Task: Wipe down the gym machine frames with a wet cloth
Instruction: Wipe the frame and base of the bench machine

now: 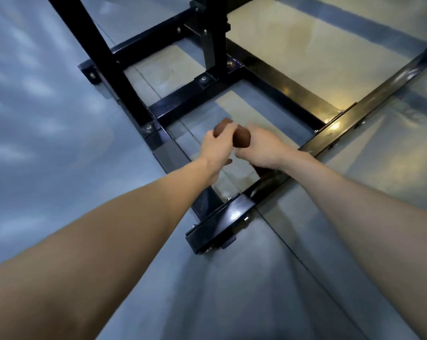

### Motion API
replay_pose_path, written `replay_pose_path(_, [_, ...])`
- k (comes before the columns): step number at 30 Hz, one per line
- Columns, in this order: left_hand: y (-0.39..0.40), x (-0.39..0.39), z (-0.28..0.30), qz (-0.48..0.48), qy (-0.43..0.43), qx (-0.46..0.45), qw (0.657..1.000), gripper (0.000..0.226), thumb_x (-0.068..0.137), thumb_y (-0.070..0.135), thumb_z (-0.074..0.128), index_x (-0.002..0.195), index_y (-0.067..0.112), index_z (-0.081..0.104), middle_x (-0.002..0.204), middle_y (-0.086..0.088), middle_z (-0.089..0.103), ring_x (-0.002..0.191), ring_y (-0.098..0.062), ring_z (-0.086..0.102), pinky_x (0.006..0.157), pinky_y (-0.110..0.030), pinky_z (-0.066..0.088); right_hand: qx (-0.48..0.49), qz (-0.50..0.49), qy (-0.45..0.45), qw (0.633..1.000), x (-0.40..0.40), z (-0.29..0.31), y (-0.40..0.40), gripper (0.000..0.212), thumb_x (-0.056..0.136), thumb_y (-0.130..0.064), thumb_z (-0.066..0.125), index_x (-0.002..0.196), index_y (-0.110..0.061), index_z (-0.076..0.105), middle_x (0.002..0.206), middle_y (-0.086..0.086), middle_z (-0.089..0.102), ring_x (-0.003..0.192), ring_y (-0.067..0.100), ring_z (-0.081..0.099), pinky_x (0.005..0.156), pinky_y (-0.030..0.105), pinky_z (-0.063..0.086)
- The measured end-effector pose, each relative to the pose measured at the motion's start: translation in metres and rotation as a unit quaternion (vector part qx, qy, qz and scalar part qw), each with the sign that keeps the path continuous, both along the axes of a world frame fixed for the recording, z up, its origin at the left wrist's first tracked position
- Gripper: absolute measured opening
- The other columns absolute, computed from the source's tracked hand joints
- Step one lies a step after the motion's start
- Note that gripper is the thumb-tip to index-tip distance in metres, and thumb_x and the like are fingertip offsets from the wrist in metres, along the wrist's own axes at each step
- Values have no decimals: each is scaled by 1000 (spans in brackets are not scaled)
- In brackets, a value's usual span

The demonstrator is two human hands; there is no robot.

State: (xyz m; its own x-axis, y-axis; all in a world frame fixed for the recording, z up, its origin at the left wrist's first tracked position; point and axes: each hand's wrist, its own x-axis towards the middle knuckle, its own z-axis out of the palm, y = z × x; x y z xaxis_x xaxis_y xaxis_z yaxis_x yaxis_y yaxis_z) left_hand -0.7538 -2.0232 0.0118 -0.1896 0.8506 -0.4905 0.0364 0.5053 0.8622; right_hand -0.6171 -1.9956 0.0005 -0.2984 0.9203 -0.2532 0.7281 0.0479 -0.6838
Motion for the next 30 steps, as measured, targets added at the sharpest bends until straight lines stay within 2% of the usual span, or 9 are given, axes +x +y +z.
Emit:
replay_pose_path(3, [8,-18,-31,-13,-28,-26,999,28,100,38,60,116,14,61,112,-9,70,86,-18,64,78,-32,57,39,42,-94,994,-7,7,-4,38,89,-52,73,105,-21,58,88,-4,62,80,19,60,66,33,42])
replay_pose_path(7, [-16,-37,-29,-43,-94,-8,995,27,93,4,55,116,-3,67,116,-18,69,108,-26,67,78,-28,61,-145,-12,-34,989,-1,9,-40,76,89,-87,36,114,-24,72,104,4,75,87,17,71,78,30,55])
replay_pose_path(9, [-45,-44,-21,-78,-110,-29,990,18,89,2,57,105,3,66,106,-14,64,103,-24,65,84,-33,60,-214,-55,-1,975,1,10,-69,77,95,-80,35,113,-17,75,102,9,78,80,18,72,70,29,55])
replay_pose_path(13, [-78,-56,-22,-196,-53,-76,976,20,86,2,55,99,17,60,94,-7,59,87,-19,58,78,-33,55,-288,6,17,958,-11,1,-117,79,98,-77,32,110,-14,78,94,2,81,82,16,71,73,24,52])
replay_pose_path(17, [-84,-65,-41,-201,-26,-57,978,32,80,-10,39,84,12,62,79,-6,59,79,-22,55,71,-30,46,-327,-45,151,932,-31,-22,-152,61,98,-63,56,108,-5,68,87,17,77,76,25,75,62,29,59])
replay_pose_path(21, [-95,-67,-45,-178,-14,-46,983,37,78,-10,37,84,15,63,81,-9,58,82,-24,56,68,-28,48,-159,-31,107,981,-40,-40,-170,36,100,-55,60,105,-20,65,81,1,74,76,24,74,72,41,59])
replay_pose_path(25, [-105,-76,-55,-225,65,6,972,33,88,6,49,112,17,68,106,-4,70,92,-14,64,77,-20,52,40,53,-53,996,-25,-62,-170,37,101,-54,51,135,-39,56,110,-9,72,99,14,67,87,38,54])
replay_pose_path(28, [-105,-90,-73,-373,290,39,880,73,77,54,54,145,26,52,138,2,56,132,-21,49,111,-38,42,135,-32,-112,984,14,-77,-153,53,100,-57,53,149,-39,45,129,2,69,114,28,65,92,41,54])
replay_pose_path(30, [-112,-94,-79,-401,339,9,851,80,83,54,60,154,24,39,153,-2,36,144,-26,28,117,-42,34,136,-139,-167,967,51,-83,-134,59,101,-53,56,153,-29,43,134,11,66,118,36,64,93,43,51])
